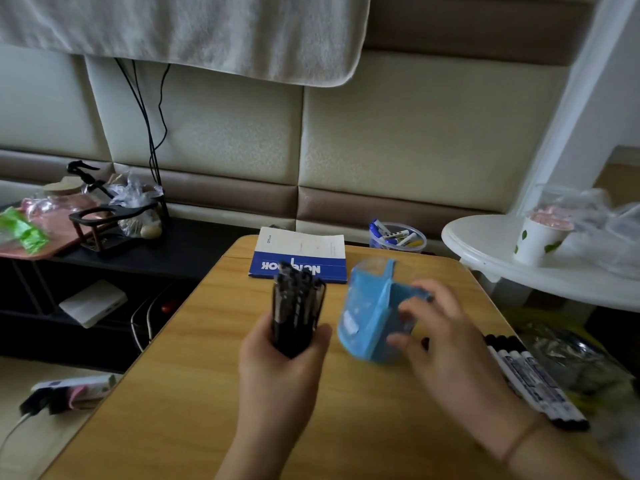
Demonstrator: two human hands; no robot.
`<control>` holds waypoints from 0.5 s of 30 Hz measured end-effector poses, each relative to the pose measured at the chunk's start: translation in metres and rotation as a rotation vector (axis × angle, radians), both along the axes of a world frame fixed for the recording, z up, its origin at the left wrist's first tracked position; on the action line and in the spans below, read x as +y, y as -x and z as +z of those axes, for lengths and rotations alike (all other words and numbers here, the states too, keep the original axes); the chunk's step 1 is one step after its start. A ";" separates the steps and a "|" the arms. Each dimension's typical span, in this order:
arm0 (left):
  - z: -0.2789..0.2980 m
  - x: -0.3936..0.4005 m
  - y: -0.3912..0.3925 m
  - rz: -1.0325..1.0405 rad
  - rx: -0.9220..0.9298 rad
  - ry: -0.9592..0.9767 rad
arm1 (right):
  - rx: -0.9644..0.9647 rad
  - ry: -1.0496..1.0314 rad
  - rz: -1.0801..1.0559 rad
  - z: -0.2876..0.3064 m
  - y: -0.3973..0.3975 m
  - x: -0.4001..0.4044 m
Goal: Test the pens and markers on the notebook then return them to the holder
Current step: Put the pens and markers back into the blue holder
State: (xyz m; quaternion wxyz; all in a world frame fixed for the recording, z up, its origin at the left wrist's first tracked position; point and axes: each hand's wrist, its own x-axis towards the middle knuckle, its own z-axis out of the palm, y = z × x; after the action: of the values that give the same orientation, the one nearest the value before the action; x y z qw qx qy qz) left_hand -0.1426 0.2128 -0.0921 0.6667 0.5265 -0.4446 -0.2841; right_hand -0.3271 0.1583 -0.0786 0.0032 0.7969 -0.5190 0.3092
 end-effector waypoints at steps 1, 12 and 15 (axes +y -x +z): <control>0.006 0.001 -0.003 0.032 0.021 0.041 | 0.005 -0.011 0.061 -0.002 -0.005 0.019; 0.032 0.013 -0.004 0.088 -0.175 0.282 | 0.078 -0.038 0.128 0.008 -0.022 0.073; 0.031 0.012 -0.002 0.082 -0.358 0.313 | -0.368 0.160 0.218 0.056 -0.023 0.085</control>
State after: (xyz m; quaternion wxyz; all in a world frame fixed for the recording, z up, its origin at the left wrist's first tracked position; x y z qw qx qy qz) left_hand -0.1411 0.2252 -0.0608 0.6617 0.4765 -0.5724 -0.0865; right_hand -0.3045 0.2428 -0.0227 -0.0616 0.7757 -0.3954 0.4881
